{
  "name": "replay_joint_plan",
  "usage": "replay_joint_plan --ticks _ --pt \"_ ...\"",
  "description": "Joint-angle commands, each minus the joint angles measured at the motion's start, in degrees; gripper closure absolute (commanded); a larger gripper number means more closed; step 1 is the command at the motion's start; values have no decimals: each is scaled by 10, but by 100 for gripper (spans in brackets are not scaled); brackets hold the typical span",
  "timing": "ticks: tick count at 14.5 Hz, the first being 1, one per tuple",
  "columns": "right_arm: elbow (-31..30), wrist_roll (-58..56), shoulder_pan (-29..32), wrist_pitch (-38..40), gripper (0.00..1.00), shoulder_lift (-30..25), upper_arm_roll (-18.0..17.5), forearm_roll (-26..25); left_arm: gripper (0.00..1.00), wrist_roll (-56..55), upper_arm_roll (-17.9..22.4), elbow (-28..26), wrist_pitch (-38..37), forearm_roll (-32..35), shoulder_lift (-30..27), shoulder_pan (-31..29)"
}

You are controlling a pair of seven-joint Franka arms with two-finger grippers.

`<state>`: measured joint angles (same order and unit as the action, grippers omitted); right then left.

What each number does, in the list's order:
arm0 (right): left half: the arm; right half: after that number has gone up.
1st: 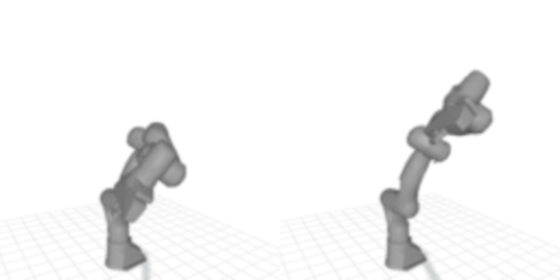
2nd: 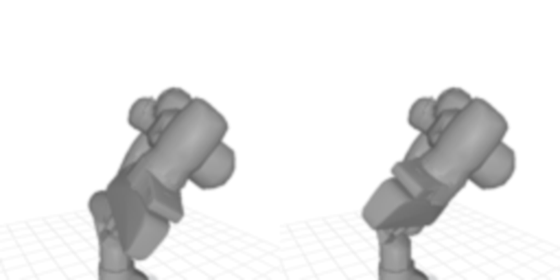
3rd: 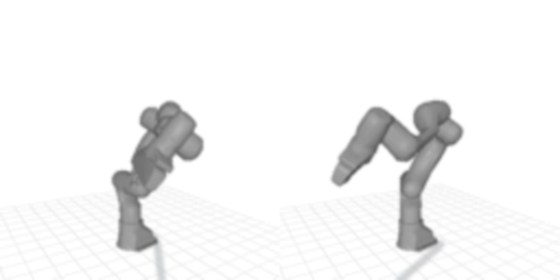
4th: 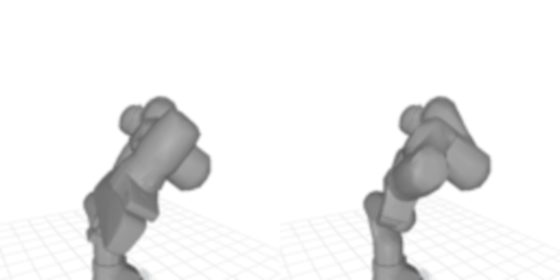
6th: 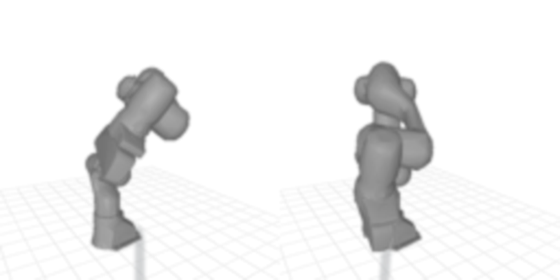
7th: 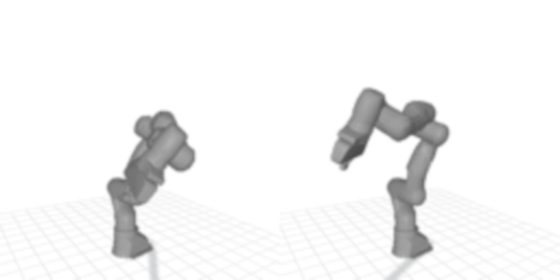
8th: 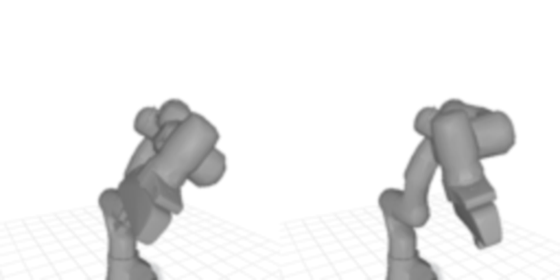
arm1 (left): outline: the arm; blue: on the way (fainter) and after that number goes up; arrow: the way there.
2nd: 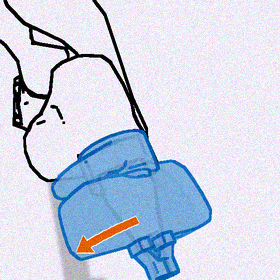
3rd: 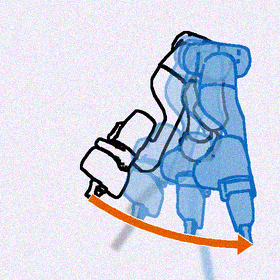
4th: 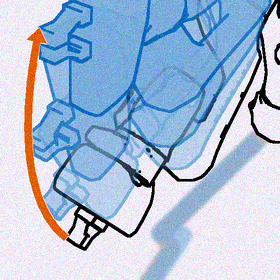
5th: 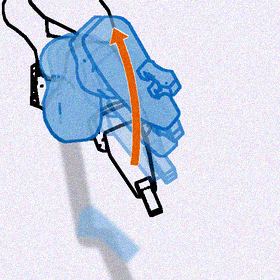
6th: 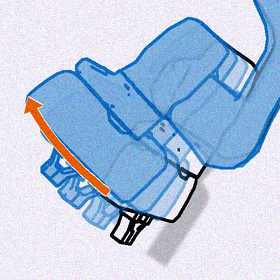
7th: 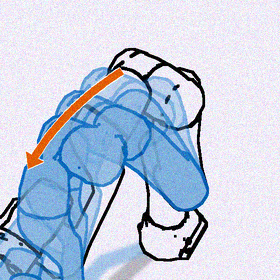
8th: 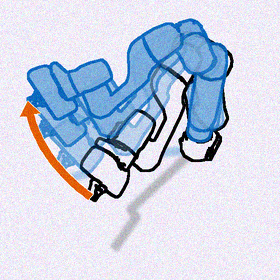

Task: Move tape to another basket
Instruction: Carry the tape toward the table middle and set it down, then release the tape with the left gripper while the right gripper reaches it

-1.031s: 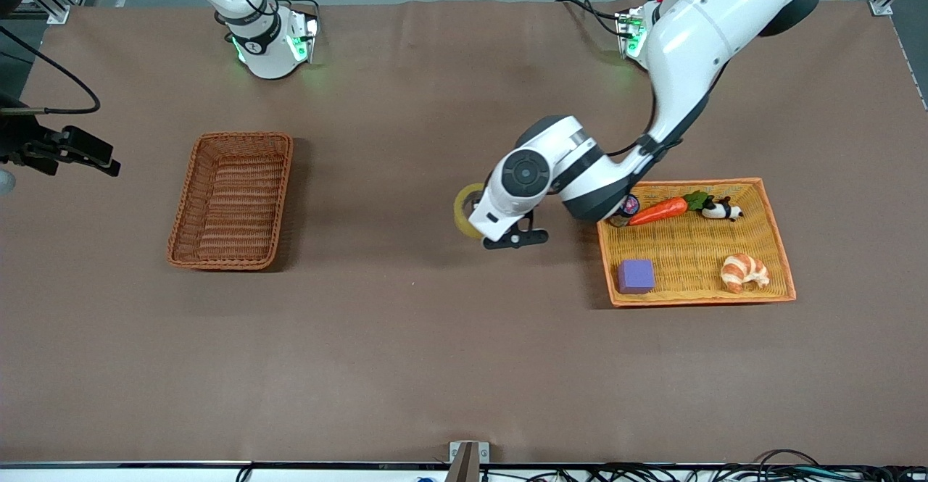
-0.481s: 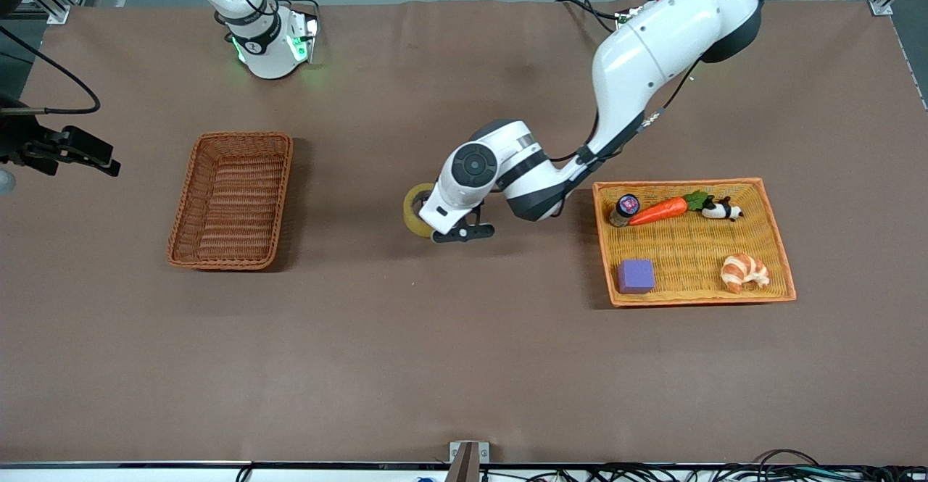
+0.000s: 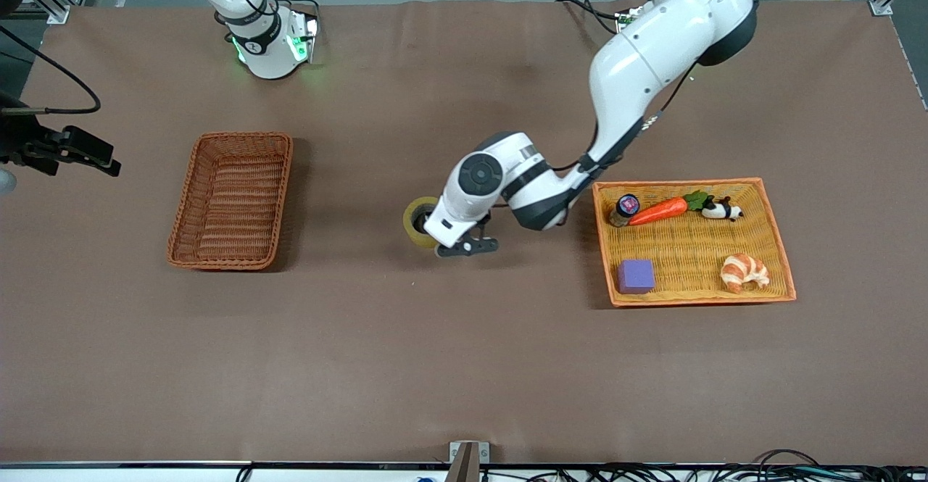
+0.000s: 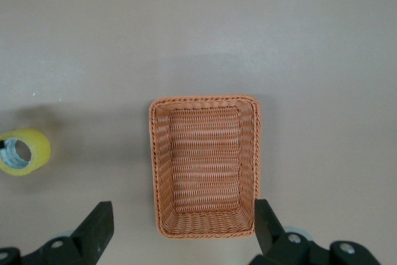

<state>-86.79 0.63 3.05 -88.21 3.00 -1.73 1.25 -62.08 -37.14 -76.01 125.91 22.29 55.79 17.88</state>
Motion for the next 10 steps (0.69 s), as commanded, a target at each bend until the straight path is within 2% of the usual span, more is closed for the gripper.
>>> replay_joint_plan --ticks 1,3,5,8,10 --pt "-17 5 -39 -14 0 -2 -2 -1 0 28 -22 -14 -108 6 -74 -42" --pt "-32 7 -75 -60 0 15 -2 -1 0 77 -21 -14 -168 5 -115 -56" --pt "-70 73 -123 -125 0 23 -7 -1 0 127 -2 -26 -217 9 -160 -67" --pt "-118 200 -156 -206 0 58 -76 -5 0 224 58 -43 -217 3 -212 -71" --pt "-141 268 -160 -272 0 103 -133 -8 0 283 98 -44 -217 -44 -240 -73"
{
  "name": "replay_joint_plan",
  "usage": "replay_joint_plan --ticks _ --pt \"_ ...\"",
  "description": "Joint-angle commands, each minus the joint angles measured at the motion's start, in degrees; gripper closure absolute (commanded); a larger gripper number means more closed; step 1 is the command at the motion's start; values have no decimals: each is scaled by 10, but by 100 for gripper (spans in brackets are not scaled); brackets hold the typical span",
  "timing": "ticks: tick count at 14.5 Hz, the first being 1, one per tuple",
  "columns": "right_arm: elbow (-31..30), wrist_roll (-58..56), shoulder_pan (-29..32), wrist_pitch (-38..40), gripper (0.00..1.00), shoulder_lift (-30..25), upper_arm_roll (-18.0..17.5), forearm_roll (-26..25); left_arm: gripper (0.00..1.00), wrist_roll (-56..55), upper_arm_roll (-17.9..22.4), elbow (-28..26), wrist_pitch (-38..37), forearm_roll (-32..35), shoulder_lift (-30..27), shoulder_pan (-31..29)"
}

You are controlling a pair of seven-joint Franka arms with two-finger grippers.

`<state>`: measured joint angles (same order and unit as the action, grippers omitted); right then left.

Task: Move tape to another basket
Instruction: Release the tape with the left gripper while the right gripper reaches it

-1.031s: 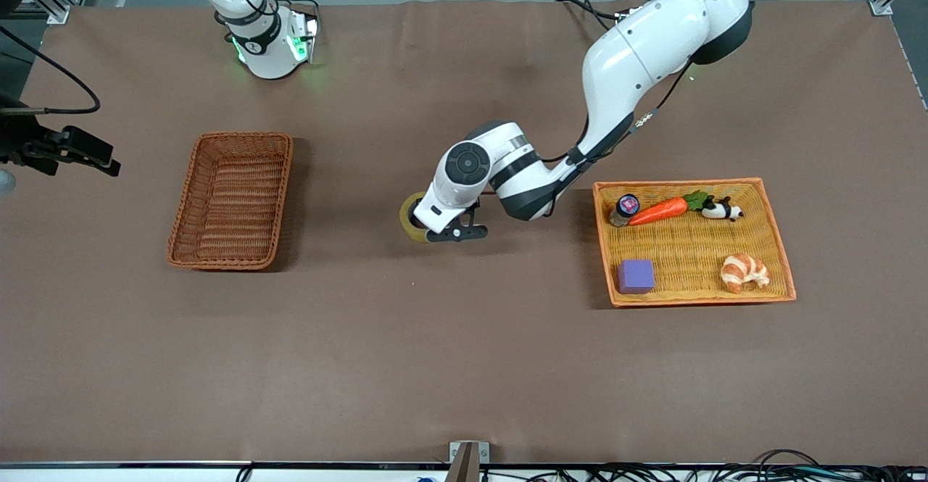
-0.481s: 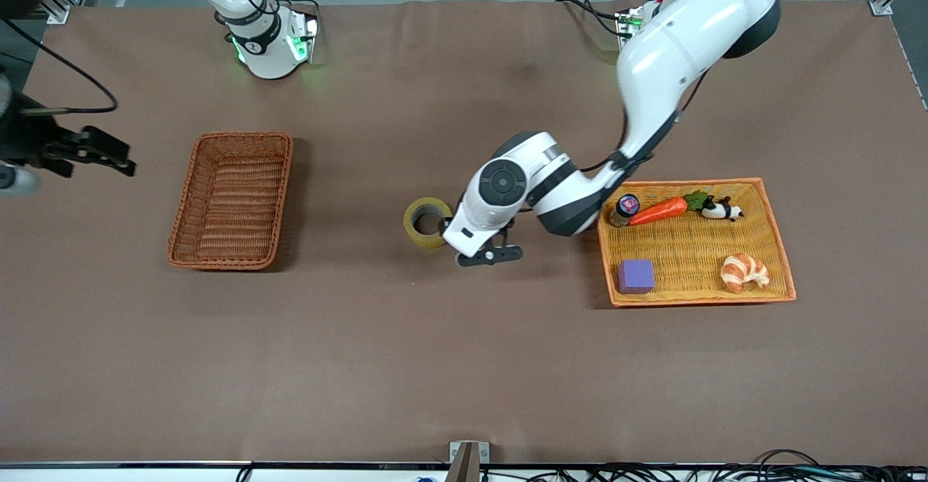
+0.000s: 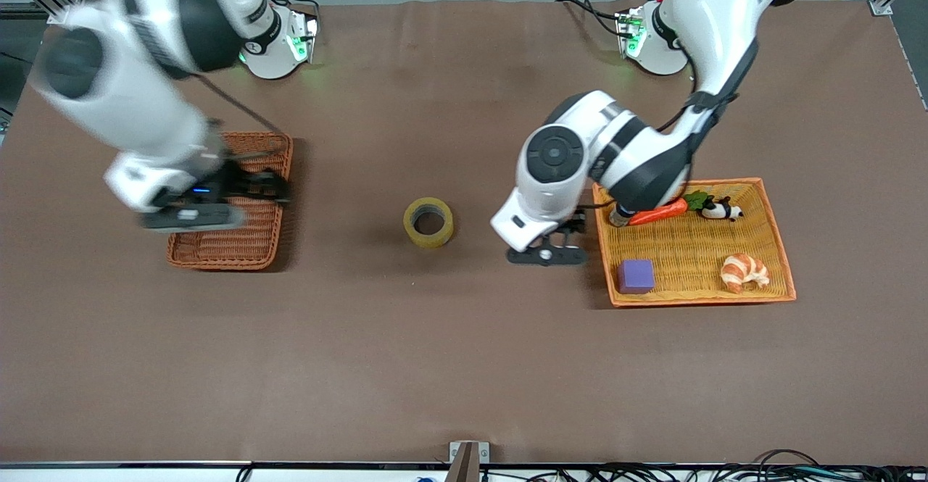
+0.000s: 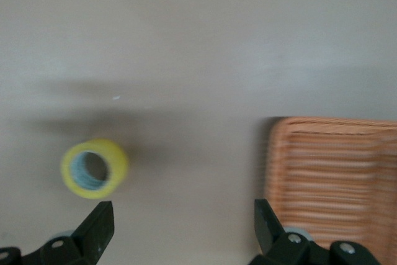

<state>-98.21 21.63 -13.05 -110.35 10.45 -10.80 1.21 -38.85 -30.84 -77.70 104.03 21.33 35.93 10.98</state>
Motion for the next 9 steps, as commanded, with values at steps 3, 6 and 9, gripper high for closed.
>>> replay_joint_plan --ticks 3,6,9 --pt "-31 73 -25 -122 0 108 -60 -8 0 126 84 -47 3 -114 -93 -34" --pt "-41 87 -63 -181 0 163 -59 -26 0 194 99 -75 2 -139 -152 -74" --pt "-51 108 -76 -231 0 215 -59 -66 0 198 167 -83 -5 -181 -197 -74"
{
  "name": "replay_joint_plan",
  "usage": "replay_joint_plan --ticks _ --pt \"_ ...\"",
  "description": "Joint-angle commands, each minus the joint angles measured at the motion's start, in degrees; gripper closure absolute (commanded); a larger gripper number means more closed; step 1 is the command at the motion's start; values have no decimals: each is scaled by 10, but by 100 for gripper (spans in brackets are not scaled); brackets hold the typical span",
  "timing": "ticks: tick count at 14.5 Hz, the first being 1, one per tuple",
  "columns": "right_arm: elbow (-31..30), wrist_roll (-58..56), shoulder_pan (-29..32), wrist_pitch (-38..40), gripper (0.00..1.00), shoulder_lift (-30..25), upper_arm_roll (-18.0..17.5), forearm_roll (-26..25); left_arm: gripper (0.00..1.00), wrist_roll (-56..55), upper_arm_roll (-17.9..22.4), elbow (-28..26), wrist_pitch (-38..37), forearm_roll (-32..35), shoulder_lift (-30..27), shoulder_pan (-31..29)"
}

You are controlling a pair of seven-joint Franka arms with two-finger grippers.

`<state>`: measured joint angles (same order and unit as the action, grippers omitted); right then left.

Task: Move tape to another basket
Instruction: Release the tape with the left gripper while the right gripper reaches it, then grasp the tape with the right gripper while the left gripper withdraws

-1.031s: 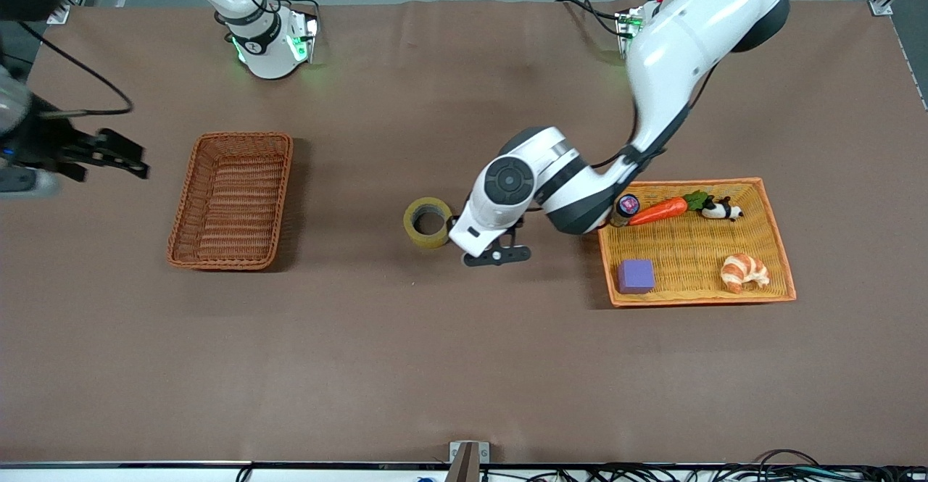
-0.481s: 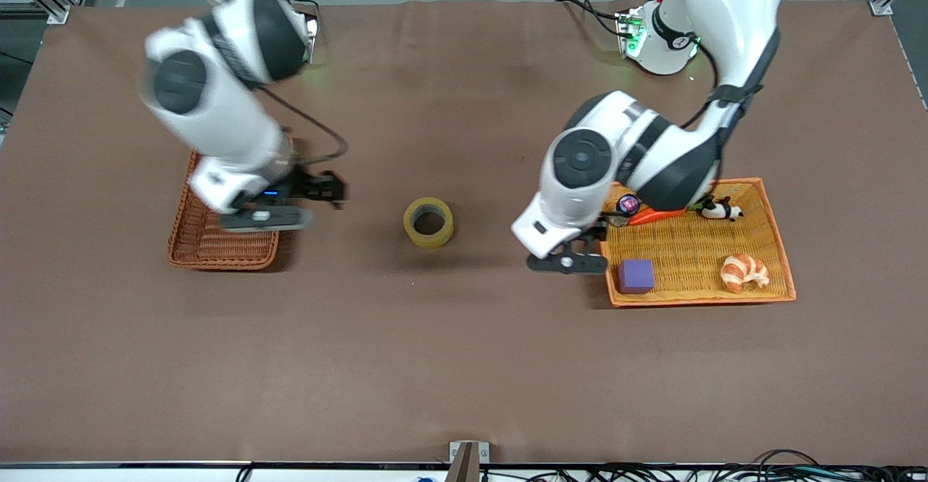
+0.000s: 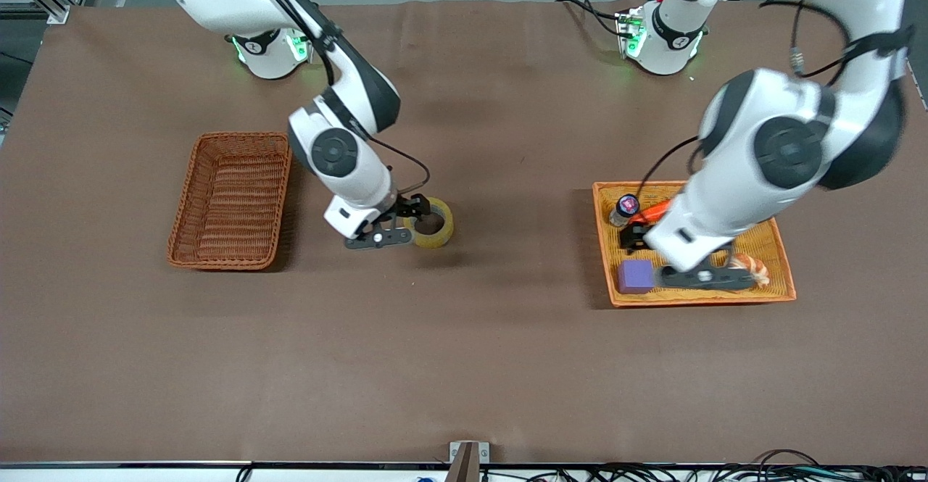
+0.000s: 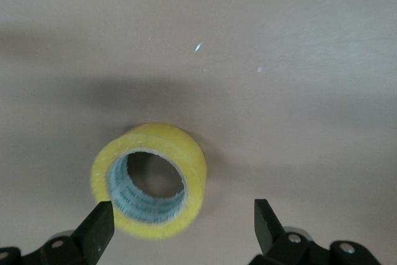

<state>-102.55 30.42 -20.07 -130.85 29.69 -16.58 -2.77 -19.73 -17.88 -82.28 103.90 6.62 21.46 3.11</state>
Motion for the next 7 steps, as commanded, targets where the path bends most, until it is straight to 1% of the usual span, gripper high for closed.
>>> replay_joint_plan --ticks 1,3,4,6,7 --pt "-6 21 -10 -38 0 37 -1 -31 0 28 60 -44 -4 -42 -71 5" --pt "-7 31 -11 -41 0 48 0 -51 0 106 79 -84 -6 -45 -129 5" --pt "-6 38 -11 -43 0 60 0 -63 0 118 96 -116 -7 -46 -167 6" --pt "-7 47 -11 -66 0 73 0 -78 0 130 102 -167 -7 -46 -233 6" --pt "-6 48 -11 -69 4 77 0 -82 0 137 108 -177 -9 -46 -250 6"
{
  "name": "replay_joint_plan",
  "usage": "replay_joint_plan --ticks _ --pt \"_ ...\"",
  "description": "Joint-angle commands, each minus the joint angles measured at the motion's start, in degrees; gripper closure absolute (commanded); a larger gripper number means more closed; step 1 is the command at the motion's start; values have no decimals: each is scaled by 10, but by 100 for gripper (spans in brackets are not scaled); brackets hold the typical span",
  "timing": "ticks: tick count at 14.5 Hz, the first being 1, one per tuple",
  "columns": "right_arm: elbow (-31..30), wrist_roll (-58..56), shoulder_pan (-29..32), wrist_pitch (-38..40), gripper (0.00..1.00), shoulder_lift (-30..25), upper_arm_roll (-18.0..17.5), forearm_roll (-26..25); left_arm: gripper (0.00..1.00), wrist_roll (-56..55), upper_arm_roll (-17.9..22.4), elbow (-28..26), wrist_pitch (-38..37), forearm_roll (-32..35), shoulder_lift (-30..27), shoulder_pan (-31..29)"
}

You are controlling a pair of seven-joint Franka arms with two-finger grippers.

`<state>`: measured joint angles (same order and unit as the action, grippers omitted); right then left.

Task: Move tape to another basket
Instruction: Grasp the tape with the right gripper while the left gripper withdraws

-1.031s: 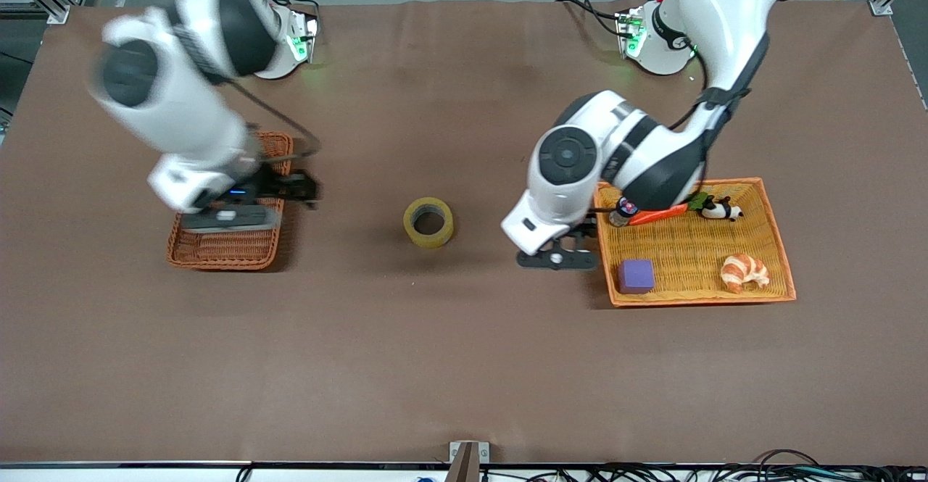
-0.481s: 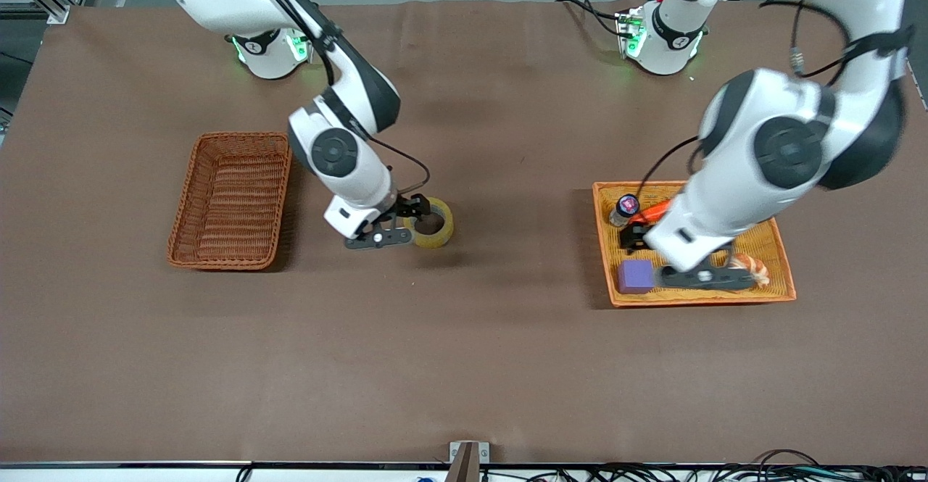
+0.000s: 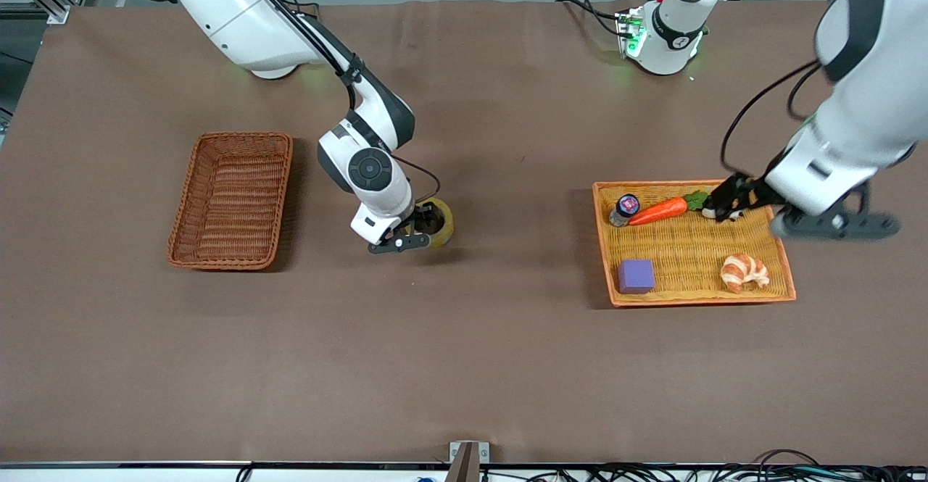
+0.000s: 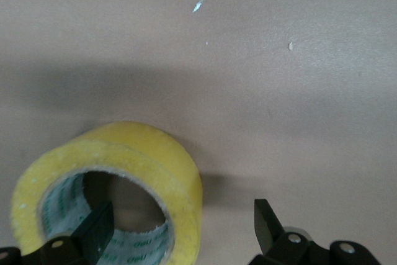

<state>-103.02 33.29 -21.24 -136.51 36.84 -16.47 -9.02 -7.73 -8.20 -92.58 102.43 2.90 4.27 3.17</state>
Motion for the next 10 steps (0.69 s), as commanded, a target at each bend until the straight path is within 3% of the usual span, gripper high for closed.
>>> replay_joint_plan --ticks 1,5,6,10 --pt "-1 20 1 -13 13 11 -1 -23 0 24 19 -76 -7 -9 -85 6" --pt "2 24 0 -6 88 13 -2 -28 0 68 59 -66 -25 -47 -69 10" --pt "5 35 0 -3 100 15 -2 -28 0 72 63 -61 -25 -49 -66 10" --pt "13 44 5 28 100 17 -3 -27 0 104 73 -55 -25 -52 -58 10"
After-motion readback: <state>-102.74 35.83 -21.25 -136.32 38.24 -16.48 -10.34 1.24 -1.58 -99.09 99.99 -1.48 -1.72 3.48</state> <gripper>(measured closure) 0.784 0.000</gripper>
